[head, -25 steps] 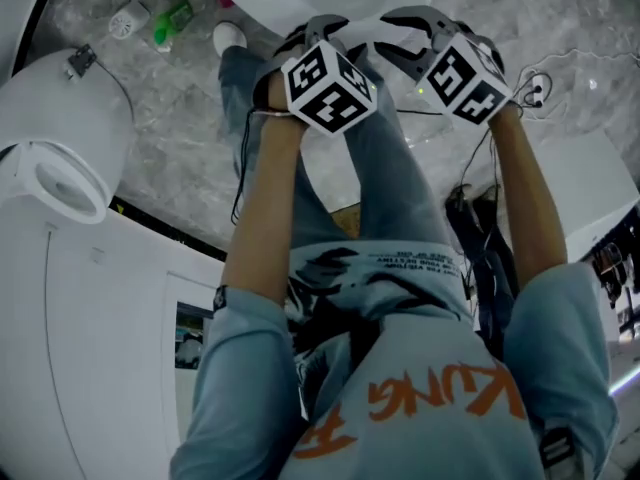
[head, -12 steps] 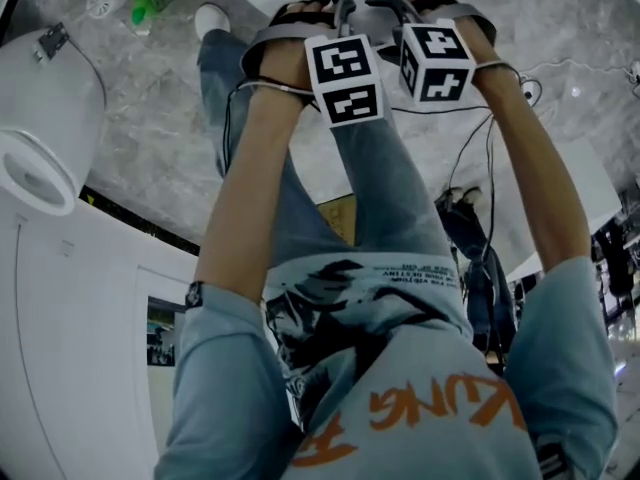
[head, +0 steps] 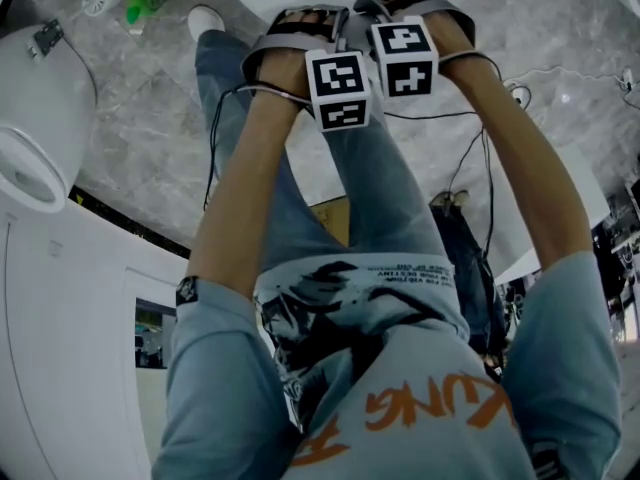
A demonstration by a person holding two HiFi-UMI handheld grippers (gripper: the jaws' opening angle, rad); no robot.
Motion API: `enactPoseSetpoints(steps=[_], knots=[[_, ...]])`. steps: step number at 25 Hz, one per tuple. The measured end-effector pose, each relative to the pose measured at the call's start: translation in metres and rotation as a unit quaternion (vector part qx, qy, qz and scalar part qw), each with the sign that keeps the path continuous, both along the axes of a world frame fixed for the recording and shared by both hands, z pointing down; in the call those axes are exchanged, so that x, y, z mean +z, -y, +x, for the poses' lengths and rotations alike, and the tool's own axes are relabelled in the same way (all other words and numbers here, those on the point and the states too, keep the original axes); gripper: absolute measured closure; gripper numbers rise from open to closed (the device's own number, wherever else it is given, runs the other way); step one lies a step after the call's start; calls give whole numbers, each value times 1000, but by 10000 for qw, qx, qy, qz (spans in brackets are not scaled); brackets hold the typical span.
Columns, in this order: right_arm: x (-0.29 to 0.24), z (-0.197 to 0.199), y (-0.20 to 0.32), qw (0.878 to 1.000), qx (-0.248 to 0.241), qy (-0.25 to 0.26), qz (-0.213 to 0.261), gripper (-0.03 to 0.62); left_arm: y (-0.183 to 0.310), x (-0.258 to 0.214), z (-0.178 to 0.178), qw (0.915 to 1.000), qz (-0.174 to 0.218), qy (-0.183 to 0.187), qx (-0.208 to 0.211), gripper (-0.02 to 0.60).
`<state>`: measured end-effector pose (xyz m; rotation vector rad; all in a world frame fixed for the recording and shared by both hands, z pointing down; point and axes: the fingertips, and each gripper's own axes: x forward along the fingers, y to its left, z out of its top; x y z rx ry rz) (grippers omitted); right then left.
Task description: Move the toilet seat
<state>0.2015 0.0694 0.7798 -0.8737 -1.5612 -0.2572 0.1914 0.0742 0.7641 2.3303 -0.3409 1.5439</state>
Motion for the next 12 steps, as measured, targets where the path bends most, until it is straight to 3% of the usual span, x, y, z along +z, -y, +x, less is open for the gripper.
enactPoseSetpoints(steps=[3, 6, 12], knots=[[2, 2, -2, 9991, -286, -158, 260, 250, -2, -2, 0, 9999, 96, 57, -9, 242], [-4, 4, -1, 9985, -321, -260, 345, 253, 1, -17, 1, 9995, 16, -142, -267, 242], [-42, 0, -2, 9996, -196, -198, -58, 260, 4, -43, -20, 9984, 379, -87, -418, 242]])
